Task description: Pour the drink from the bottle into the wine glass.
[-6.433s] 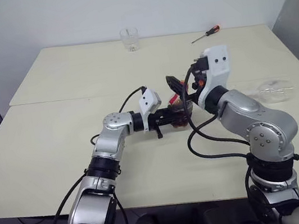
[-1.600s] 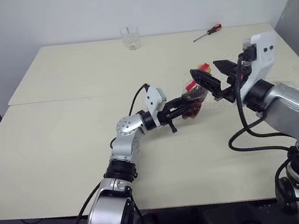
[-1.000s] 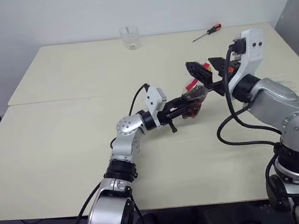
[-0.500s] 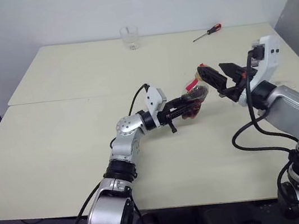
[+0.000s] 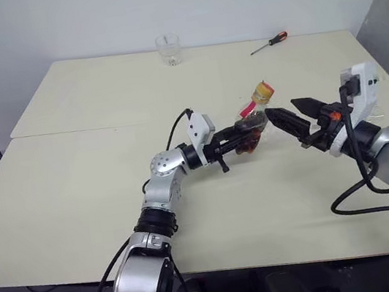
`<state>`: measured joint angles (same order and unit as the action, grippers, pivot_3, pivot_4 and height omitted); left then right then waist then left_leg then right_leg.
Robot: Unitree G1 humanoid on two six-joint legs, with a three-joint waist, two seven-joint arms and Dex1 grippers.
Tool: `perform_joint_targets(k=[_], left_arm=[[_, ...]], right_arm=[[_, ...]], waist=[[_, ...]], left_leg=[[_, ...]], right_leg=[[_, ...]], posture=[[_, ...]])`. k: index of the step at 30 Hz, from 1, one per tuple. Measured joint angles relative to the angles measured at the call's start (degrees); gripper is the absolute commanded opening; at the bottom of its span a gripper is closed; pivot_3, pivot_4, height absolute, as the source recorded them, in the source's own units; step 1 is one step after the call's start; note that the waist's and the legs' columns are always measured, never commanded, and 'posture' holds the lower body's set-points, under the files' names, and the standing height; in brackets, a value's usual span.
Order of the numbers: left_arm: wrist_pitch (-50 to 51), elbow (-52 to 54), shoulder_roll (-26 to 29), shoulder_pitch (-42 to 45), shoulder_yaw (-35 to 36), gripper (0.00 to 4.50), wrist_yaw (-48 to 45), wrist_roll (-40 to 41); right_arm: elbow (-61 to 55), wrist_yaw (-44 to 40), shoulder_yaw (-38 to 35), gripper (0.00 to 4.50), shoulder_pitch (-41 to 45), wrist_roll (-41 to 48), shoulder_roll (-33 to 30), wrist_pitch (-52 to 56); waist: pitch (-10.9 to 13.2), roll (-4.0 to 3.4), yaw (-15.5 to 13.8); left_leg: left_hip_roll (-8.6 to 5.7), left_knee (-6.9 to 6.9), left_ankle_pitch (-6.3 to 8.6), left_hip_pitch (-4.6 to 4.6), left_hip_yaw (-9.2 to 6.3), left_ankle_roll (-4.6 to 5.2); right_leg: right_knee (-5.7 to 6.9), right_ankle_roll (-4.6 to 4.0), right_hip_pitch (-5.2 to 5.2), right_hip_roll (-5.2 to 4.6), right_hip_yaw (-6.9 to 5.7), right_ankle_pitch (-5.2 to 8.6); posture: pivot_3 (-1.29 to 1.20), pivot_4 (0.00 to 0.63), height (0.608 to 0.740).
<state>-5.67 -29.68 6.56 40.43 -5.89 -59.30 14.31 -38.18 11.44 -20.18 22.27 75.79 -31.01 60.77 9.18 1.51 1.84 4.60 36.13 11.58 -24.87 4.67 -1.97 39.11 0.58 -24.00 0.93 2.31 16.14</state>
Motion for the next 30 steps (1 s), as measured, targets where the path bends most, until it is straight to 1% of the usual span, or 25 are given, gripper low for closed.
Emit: perform_joint_targets(k=[6, 11, 18, 30], left_arm=[[0.0, 0.0, 0.17, 0.0, 0.06, 0.48, 0.05, 0.0], [0.0, 0.0, 0.01, 0.0, 0.1, 0.48, 0.16, 0.0], [-0.01, 0.0, 0.0, 0.0, 0.15, 0.48, 0.92, 0.0], [0.0, 0.0, 0.1, -0.01, 0.15, 0.48, 1.14, 0.02]], right_arm=[[2.71, 2.52, 2.37, 4.5, 1.73, -0.13, 1.38, -4.08], [4.86, 4.06, 4.53, 4.5, 4.2, 0.12, 4.78, -7.26], [5.91, 5.46, 7.99, 4.5, 4.78, 0.19, 6.88, -9.0], [8.57, 6.42, 8.8, 4.5, 7.71, 0.04, 8.4, -11.42]], waist=[[0.0, 0.0, -0.09], [0.0, 0.0, -0.04], [0.0, 0.0, -0.07], [0.0, 0.0, -0.08]], left_leg=[[-0.01, 0.01, 0.0, -0.01, 0.04, 0.0], [0.01, 0.0, -0.01, 0.0, 0.02, 0.0], [0.0, 0.02, -0.01, -0.01, 0.07, 0.0], [0.02, 0.02, -0.01, -0.01, 0.05, 0.01]], right_leg=[[-0.03, -0.01, 0.01, -0.02, 0.03, -0.02], [-0.01, -0.02, 0.0, 0.0, 0.01, -0.03], [-0.02, -0.02, 0.0, -0.03, 0.04, -0.05], [-0.01, -0.05, 0.0, -0.02, 0.0, -0.06]], posture=[[0.0, 0.15, 0.74], [0.0, 0.15, 0.74], [0.0, 0.15, 0.74], [0.0, 0.15, 0.74]])
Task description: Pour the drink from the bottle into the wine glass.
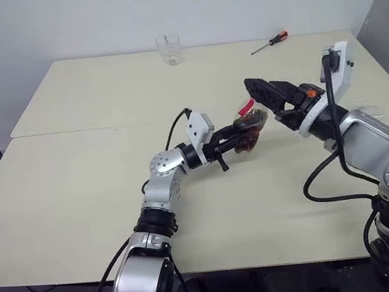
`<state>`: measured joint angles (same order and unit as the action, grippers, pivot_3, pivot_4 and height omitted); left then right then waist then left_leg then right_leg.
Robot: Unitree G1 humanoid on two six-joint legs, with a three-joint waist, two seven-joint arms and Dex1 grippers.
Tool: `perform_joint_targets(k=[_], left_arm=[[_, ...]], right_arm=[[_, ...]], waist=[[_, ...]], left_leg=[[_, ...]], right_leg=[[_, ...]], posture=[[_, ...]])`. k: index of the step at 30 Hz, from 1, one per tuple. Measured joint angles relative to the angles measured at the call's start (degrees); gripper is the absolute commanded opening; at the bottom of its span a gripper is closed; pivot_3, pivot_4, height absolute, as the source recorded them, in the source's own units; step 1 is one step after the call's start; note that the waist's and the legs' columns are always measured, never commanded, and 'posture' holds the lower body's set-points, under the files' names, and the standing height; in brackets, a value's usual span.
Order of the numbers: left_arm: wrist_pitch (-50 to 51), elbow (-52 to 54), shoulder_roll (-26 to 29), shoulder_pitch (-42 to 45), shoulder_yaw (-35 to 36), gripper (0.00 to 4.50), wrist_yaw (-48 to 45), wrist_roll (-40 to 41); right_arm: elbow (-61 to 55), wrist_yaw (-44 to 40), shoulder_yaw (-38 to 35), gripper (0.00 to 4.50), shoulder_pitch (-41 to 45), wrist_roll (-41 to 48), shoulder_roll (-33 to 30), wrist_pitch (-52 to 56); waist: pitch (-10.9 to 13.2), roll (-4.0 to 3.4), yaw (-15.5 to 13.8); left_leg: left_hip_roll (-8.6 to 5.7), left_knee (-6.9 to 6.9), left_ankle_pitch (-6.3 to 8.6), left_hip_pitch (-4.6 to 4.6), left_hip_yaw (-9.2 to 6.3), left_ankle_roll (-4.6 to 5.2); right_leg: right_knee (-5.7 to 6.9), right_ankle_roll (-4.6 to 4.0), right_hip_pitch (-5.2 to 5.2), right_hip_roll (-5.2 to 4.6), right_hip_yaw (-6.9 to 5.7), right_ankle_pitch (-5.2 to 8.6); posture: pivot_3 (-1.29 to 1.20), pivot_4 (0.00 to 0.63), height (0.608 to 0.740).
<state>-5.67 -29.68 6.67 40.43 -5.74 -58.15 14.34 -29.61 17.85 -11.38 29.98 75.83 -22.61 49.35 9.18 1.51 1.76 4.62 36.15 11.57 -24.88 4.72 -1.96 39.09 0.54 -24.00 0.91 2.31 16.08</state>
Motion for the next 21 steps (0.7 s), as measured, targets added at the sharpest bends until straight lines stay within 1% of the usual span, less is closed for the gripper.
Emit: perform_joint_targets(k=[11, 14, 15, 21], left_arm=[[0.0, 0.01, 0.17, -0.01, 0.0, 0.48, 0.08, 0.0], [0.0, 0.02, 0.18, -0.02, 0.0, 0.48, 0.1, 0.0], [0.0, 0.02, 0.18, -0.03, 0.0, 0.48, 0.11, 0.0], [-0.16, 0.02, 0.19, -0.03, 0.24, 0.48, 0.11, 0.08]], right_arm=[[1.26, 0.39, 1.37, 4.5, 0.0, -0.42, 1.16, -0.25], [1.26, 1.25, 1.36, 3.91, -0.02, -0.41, 1.65, -0.58], [1.26, 1.37, 1.35, 3.6, -0.02, -0.41, 1.85, -0.79], [1.71, 2.17, 1.19, 1.43, -0.02, -0.52, 2.16, -1.6]], waist=[[0.0, 0.0, 0.0], [0.0, 0.0, 0.0], [0.0, 0.0, 0.0], [0.0, 0.0, 0.0]], left_leg=[[0.0, 0.0, 0.0, 0.0, 0.01, 0.0], [0.01, 0.0, 0.0, 0.0, 0.01, 0.0], [0.0, 0.0, 0.0, 0.0, 0.02, 0.0], [0.0, 0.0, 0.0, 0.0, 0.03, 0.0]], right_leg=[[0.0, -0.03, 0.0, 0.0, 0.01, -0.02], [0.01, -0.03, 0.0, 0.0, 0.01, -0.02], [0.0, -0.03, 0.0, 0.0, 0.02, -0.02], [0.01, -0.04, 0.0, 0.0, 0.02, -0.02]], posture=[[0.0, 0.15, 0.74], [0.0, 0.15, 0.74], [0.0, 0.15, 0.74], [0.0, 0.15, 0.74]])
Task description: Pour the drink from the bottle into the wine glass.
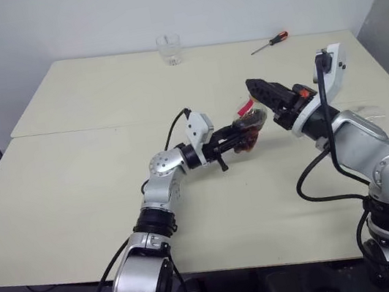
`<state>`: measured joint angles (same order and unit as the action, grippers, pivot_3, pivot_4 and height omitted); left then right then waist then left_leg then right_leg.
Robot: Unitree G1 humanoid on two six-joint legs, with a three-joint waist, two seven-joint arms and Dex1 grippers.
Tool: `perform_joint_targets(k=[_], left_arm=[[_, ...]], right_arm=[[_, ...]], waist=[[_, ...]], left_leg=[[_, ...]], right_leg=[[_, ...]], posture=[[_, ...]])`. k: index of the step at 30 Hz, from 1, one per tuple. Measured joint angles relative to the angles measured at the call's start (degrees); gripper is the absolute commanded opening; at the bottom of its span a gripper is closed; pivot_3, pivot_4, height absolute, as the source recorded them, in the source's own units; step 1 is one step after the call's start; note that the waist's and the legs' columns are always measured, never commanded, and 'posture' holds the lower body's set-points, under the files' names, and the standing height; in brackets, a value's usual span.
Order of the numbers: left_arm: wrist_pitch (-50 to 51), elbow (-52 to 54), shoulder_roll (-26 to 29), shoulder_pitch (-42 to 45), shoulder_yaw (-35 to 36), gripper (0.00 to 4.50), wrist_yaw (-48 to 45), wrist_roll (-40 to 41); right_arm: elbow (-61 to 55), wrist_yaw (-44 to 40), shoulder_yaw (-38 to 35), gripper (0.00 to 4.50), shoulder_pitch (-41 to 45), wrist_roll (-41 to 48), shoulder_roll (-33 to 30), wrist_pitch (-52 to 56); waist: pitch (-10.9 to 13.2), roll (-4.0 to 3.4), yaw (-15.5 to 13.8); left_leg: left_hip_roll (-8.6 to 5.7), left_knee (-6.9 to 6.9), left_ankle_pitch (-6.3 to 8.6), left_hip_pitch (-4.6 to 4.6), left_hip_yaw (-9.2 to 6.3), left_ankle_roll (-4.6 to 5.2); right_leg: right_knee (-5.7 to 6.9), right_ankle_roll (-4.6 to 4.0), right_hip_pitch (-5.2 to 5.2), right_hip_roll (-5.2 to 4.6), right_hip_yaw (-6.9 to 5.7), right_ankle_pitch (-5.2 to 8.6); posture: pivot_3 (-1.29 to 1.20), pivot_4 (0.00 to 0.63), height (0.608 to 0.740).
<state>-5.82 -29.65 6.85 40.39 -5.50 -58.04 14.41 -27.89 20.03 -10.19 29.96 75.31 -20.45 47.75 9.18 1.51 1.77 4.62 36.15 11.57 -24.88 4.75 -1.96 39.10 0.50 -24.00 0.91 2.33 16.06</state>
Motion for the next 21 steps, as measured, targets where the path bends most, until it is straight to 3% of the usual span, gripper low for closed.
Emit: perform_joint_targets(k=[1, 9, 14, 18, 21], left_arm=[[-0.02, 0.0, 0.0, 0.0, 0.09, 0.48, 0.0, 0.0], [-0.07, 0.0, -0.08, 0.01, 0.13, 0.48, -0.01, 0.0], [-0.05, 0.0, 0.09, 0.01, 0.09, 0.48, 0.02, -0.07], [0.02, 0.02, 0.6, -0.28, 0.1, 0.48, 0.05, -0.1], [0.1, 0.02, 0.81, -0.54, 0.35, 0.48, 0.05, -0.08]], right_arm=[[0.12, 0.01, 0.0, 1.17, 0.0, 0.0, -0.01, -0.07], [0.13, -0.54, 0.01, 1.16, 0.0, 0.07, -0.74, -0.3], [-0.08, -1.07, -5.64, 1.16, -0.25, 0.6, -3.05, -3.61], [-1.43, -1.36, -11.46, 1.16, -10.28, -3.76, -11.44, -3.84], [-0.99, -2.53, -11.58, 1.16, -20.42, -9.55, -13.38, -2.79]], waist=[[0.0, 0.0, 0.0], [0.0, 0.0, -0.01], [0.0, 0.0, -0.1], [-0.01, 0.02, -0.54], [-0.02, 0.01, -0.38]], left_leg=[[0.0, 0.0, 0.0, 0.0, 0.0, 0.0], [0.0, 0.0, 0.0, 0.0, 0.0, 0.0], [-0.01, 0.0, 0.0, -0.01, 0.01, 0.0], [-0.01, -0.02, 0.0, 0.0, 0.02, 0.0], [-0.02, -0.02, -0.01, 0.05, 0.04, -0.01]], right_leg=[[0.0, 0.0, 0.0, 0.0, 0.0, 0.0], [0.0, 0.0, 0.0, 0.0, 0.0, 0.0], [-0.02, 0.0, 0.0, -0.01, 0.0, 0.0], [-0.1, 0.02, 0.09, -0.06, -0.05, 0.02], [-0.08, 0.04, 0.12, -0.06, -0.01, 0.02]], posture=[[0.0, 0.15, 0.74], [0.0, 0.15, 0.74], [0.0, 0.15, 0.74], [0.0, 0.15, 0.74], [0.0, 0.15, 0.74]])
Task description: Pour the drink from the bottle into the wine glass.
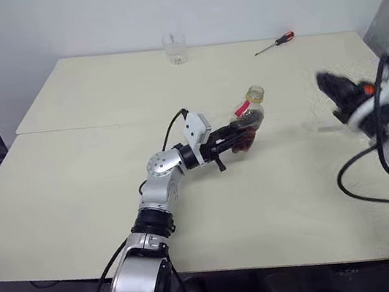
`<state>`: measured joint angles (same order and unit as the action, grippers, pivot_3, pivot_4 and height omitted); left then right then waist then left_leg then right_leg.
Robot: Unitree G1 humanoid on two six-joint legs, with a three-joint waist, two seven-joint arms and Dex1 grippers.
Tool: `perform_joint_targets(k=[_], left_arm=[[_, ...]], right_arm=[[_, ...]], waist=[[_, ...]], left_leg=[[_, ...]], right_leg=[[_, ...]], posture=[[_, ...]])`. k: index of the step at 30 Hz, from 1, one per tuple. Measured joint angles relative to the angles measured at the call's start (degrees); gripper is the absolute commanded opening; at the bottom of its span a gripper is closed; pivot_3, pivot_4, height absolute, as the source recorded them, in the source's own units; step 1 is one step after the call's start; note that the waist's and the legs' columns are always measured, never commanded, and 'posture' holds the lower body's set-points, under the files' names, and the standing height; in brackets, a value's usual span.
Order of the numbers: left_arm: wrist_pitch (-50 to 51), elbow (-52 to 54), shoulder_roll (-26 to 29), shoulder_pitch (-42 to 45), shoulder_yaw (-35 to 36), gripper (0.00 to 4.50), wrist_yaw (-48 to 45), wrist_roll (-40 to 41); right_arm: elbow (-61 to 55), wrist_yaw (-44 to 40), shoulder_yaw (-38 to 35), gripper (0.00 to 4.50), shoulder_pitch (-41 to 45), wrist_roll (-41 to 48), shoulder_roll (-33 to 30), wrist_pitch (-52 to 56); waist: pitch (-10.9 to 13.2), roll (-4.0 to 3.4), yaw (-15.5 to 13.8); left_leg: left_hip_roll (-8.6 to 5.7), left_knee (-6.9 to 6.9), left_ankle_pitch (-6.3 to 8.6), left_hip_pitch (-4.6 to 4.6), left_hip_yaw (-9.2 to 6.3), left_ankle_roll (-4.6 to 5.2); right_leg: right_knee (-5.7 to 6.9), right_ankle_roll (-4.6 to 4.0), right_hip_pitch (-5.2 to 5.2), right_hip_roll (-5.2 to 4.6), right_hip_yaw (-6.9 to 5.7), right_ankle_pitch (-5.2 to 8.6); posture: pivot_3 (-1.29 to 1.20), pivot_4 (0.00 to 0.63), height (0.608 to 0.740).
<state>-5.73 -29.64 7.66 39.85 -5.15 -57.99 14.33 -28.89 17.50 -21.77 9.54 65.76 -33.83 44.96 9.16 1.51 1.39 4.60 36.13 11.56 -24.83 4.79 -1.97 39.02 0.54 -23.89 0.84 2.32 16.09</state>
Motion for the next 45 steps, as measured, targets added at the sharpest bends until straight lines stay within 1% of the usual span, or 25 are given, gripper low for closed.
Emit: perform_joint_targets(k=[3, 4, 8, 9, 10, 13, 16, 17, 20, 21, 22, 23, 25, 26, 28, 31, 34, 37, 42, 45], left_arm=[[0.12, 0.0, -0.25, -0.05, -0.32, 0.48, -0.2, 0.02], [0.17, 0.0, -0.42, -0.04, -0.55, 0.48, -0.23, 0.02], [0.18, -0.01, -1.0, 0.08, -1.04, 0.48, -0.35, 0.01], [0.18, -0.02, -1.01, 0.18, -1.1, 0.48, -0.39, 0.02], [0.17, -0.02, -0.98, 0.27, -1.11, 0.48, -0.41, 0.02], [0.18, -0.05, -0.81, 0.38, -1.1, 0.48, -0.57, 0.02], [0.21, -0.05, -0.65, 0.37, -1.1, 0.48, -0.57, 0.02], [0.26, -0.05, -0.56, 0.37, -1.1, 0.48, -0.48, 0.02], [0.31, -0.05, -0.18, 0.36, -1.1, 0.48, -0.04, 0.0], [0.33, -0.05, -0.01, 0.34, -0.99, 0.48, 0.23, -0.04], [0.41, -0.05, 0.13, 0.3, -0.8, 0.48, 0.9, -0.1], [0.53, -0.06, 0.3, 0.28, -0.46, 0.48, 1.91, -0.16], [0.59, -0.04, 0.55, 0.27, 0.16, 0.48, 3.76, -0.22], [0.61, -0.05, 0.79, 0.26, 0.91, 0.48, 5.3, -0.38], [0.35, -0.05, 1.8, 0.06, 2.18, 0.48, 8.2, -0.66], [-0.04, -0.06, 4.12, -1.1, 5.54, 0.48, 13.0, -1.22], [-1.26, -0.25, 5.72, -3.01, 8.85, 0.48, 18.38, -1.7], [-2.69, -1.72, 6.61, -3.8, 13.61, 0.48, 25.49, -1.62], [-6.35, -3.97, 9.38, -6.2, 18.56, 0.48, 32.51, -2.0], [-8.98, -6.58, 11.53, -8.37, 19.98, 0.48, 35.75, -3.05]], right_arm=[[-0.02, -1.27, 0.74, 1.16, -6.69, -5.92, 0.72, -0.43], [0.0, -1.79, 1.08, 1.16, -7.7, -7.73, 0.88, -0.81], [1.18, -4.05, 3.04, 1.16, -9.41, -14.08, 3.16, -2.15], [1.63, -4.76, 3.61, 1.9, -9.77, -15.5, 3.44, -2.26], [2.12, -5.45, 4.23, 2.18, -10.3, -16.89, 3.44, -2.25], [2.99, -7.52, 5.08, 3.23, -10.88, -19.24, 3.44, -1.38], [3.0, -8.97, 5.0, 4.29, -10.68, -19.63, 3.44, -0.35], [2.99, -9.31, 4.89, 4.5, -10.49, -19.63, 3.44, -0.11], [2.6, -10.49, 4.28, 4.5, -8.47, -19.32, 2.62, 1.31], [1.87, -11.44, 4.09, 4.5, -6.52, -18.54, 1.18, 2.52], [0.98, -12.29, 4.06, 4.5, -3.89, -17.15, -0.37, 3.74], [-1.02, -13.36, 4.06, 4.5, 0.48, -14.89, -2.09, 5.34], [-4.9, -15.23, 4.93, 4.5, 7.74, -10.87, -3.32, 7.25], [-6.58, -16.46, 6.66, 4.5, 11.92, -8.23, -3.46, 8.44], [-7.77, -18.61, 10.51, 4.5, 16.28, -4.84, -2.87, 10.29], [-7.99, -21.73, 17.2, 4.5, 19.72, -2.6, -1.57, 12.91], [-7.3, -25.26, 22.62, 4.5, 22.27, -3.72, -0.48, 13.47], [-5.19, -29.33, 27.69, 4.5, 24.05, -6.65, 1.18, 13.29], [-2.46, -34.74, 31.58, 4.5, 26.26, -11.28, 3.16, 12.54], [-0.5, -37.77, 33.67, 4.5, 28.02, -13.99, 5.27, 11.74]], waist=[[-0.01, -0.03, 0.33], [-0.02, -0.05, 0.48], [-0.03, -0.05, 0.54], [-0.03, -0.05, 0.48], [-0.03, -0.05, 0.42], [-0.03, -0.05, 0.42], [-0.03, -0.05, 0.42], [-0.03, -0.05, 0.42], [-0.02, -0.05, 0.47], [-0.01, -0.07, 0.54], [0.0, -0.09, 0.65], [0.01, -0.1, 0.84], [0.01, -0.07, 0.96], [0.01, -0.05, 0.98], [0.0, -0.03, 0.71], [0.0, -0.03, 0.61], [0.0, -0.03, 0.38], [0.0, -0.01, 0.28], [-0.01, 0.0, 0.27], [-0.02, 0.02, 0.28]], left_leg=[[-0.01, 0.02, 0.0, 0.06, -0.01, 0.0], [-0.02, 0.02, 0.0, 0.09, -0.02, 0.0], [0.0, 0.02, -0.05, 0.31, -0.09, 0.08], [0.0, 0.01, -0.07, 0.34, -0.11, 0.11], [-0.01, 0.02, -0.07, 0.39, -0.11, 0.12], [-0.05, 0.03, -0.08, 0.46, -0.05, 0.13], [-0.05, 0.04, -0.08, 0.46, -0.06, 0.13], [-0.05, 0.03, -0.08, 0.46, -0.07, 0.13], [-0.04, 0.03, -0.08, 0.46, -0.06, 0.13], [-0.04, 0.03, -0.08, 0.48, -0.05, 0.13], [-0.04, 0.03, -0.08, 0.51, -0.05, 0.13], [-0.04, 0.02, -0.08, 0.56, -0.07, 0.14], [-0.01, 0.01, -0.08, 0.58, -0.14, 0.14], [0.03, -0.01, -0.08, 0.58, -0.2, 0.14], [0.06, -0.04, -0.08, 0.57, -0.24, 0.14], [0.03, -0.03, -0.08, 0.49, -0.15, 0.14], [0.02, 0.04, -0.08, 0.39, -0.12, 0.14], [0.02, 0.19, -0.08, 0.22, -0.11, 0.14], [0.06, 0.21, -0.08, 0.21, -0.13, 0.14], [0.09, 0.21, -0.08, 0.24, -0.13, 0.13]], right_leg=[[0.07, 0.11, 0.01, 0.01, 0.02, 0.06], [0.08, 0.25, 0.0, 0.03, 0.04, 0.11], [0.11, 0.22, 0.19, 0.1, 0.02, 0.04], [0.1, 0.22, 0.24, 0.1, -0.01, 0.03], [0.1, 0.22, 0.31, 0.09, -0.01, 0.03], [0.07, 0.27, 0.4, 0.06, 0.06, 0.0], [0.04, 0.27, 0.42, 0.06, 0.06, 0.0], [0.04, 0.27, 0.42, 0.07, 0.05, 0.0], [0.05, 0.27, 0.41, 0.07, 0.07, 0.0], [0.06, 0.27, 0.41, 0.07, 0.07, -0.01], [0.08, 0.29, 0.38, 0.08, 0.06, -0.03], [0.1, 0.3, 0.37, 0.1, 0.07, -0.06], [0.05, 0.29, 0.47, 0.13, 0.07, -0.06], [0.05, 0.29, 0.48, 0.19, 0.03, -0.06], [0.03, 0.25, 0.5, 0.2, -0.01, -0.04], [0.0, 0.24, 0.44, 0.12, 0.07, -0.04], [-0.06, 0.21, 0.42, -0.03, 0.03, -0.07], [-0.04, 0.21, 0.35, -0.07, -0.06, -0.08], [0.01, 0.18, 0.35, -0.06, -0.19, -0.1], [0.05, 0.14, 0.35, -0.04, -0.2, -0.13]], posture=[[0.0, 0.15, 0.74], [0.0, 0.15, 0.74], [0.0, 0.15, 0.74], [0.0, 0.15, 0.74], [0.0, 0.15, 0.74], [0.0, 0.15, 0.74], [0.0, 0.15, 0.74], [0.0, 0.15, 0.74], [0.0, 0.15, 0.74], [0.0, 0.15, 0.74], [0.0, 0.15, 0.74], [0.0, 0.15, 0.74], [0.0, 0.15, 0.74], [0.0, 0.15, 0.74], [0.0, 0.15, 0.74], [0.0, 0.15, 0.74], [0.0, 0.15, 0.74], [0.0, 0.15, 0.74], [0.0, 0.15, 0.74], [0.0, 0.15, 0.74]])
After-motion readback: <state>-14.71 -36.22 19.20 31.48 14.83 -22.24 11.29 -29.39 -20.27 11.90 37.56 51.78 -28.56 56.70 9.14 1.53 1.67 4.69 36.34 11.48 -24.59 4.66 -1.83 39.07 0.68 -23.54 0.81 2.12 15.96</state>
